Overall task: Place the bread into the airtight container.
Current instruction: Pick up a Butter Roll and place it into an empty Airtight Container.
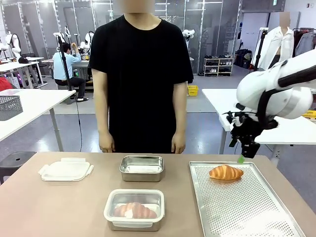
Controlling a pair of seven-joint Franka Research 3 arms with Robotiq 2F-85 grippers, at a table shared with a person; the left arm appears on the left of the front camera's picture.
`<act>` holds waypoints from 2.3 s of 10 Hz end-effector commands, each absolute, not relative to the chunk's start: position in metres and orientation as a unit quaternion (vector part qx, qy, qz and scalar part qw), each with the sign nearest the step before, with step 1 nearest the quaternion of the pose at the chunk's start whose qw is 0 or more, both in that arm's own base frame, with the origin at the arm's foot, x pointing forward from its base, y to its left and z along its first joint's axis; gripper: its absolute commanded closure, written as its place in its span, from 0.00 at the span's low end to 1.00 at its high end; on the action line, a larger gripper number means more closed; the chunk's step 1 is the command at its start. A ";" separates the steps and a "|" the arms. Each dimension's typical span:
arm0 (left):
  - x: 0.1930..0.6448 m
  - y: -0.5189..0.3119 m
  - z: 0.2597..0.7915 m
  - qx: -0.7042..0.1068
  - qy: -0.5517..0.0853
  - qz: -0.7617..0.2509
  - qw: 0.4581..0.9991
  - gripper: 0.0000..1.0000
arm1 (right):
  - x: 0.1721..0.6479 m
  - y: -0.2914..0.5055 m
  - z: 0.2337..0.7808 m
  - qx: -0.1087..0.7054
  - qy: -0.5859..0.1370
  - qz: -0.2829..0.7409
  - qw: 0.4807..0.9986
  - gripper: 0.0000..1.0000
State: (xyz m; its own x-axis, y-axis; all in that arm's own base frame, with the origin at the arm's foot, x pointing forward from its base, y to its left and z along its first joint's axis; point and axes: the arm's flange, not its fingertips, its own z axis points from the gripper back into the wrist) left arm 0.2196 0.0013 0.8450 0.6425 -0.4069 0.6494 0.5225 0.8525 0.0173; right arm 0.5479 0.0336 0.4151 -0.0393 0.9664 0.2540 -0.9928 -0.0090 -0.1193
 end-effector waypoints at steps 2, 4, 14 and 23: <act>0.219 0.001 0.847 -0.086 -0.334 -0.262 0.901 0.00 | 0.579 0.048 0.387 0.046 -0.123 0.703 0.699 0.00; 0.219 0.001 0.847 -0.086 -0.334 -0.262 0.901 0.00 | 0.593 0.054 0.363 0.043 -0.110 0.694 0.710 0.00; 0.219 0.001 0.847 -0.086 -0.334 -0.262 0.901 0.00 | 0.608 0.050 0.296 -0.007 -0.078 0.674 0.735 0.00; 0.219 0.001 0.847 -0.086 -0.334 -0.262 0.901 0.00 | 0.602 0.059 0.316 -0.017 -0.043 0.665 0.745 0.58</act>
